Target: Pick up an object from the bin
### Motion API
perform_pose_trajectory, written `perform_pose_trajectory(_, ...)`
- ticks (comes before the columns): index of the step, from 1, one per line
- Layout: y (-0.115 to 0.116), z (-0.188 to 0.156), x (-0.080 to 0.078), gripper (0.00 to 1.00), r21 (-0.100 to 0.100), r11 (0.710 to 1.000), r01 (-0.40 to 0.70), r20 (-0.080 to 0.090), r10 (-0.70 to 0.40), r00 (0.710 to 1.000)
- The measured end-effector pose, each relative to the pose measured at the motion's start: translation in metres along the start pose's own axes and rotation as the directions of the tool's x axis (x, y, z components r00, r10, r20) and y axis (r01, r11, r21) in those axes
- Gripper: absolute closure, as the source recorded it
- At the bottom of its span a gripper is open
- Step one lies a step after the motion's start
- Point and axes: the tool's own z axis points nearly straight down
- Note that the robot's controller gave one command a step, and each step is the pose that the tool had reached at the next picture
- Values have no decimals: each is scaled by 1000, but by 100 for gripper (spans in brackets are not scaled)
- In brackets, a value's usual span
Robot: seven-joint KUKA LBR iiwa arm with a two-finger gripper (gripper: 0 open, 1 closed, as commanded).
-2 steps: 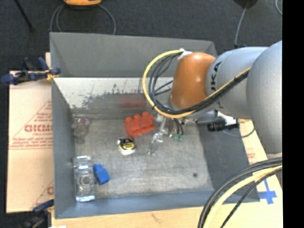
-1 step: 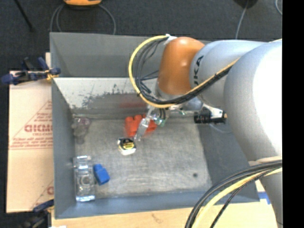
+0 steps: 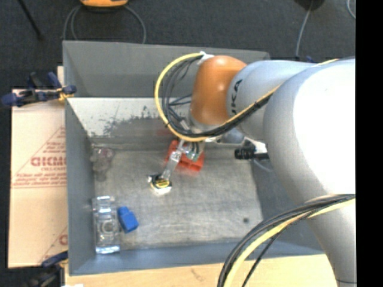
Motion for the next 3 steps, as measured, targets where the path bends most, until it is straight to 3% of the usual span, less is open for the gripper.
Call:
perform_pose_trajectory(1, -34, 1, -12, 0, 0, 959, -284, -1, 284, 959)
perform_pose_trajectory(2, -35, -1, -15, 100, -1, 960, -281, 7, 281, 960)
perform_pose_trajectory(3, -34, -142, -15, 100, 3, 978, -207, 0, 207, 978)
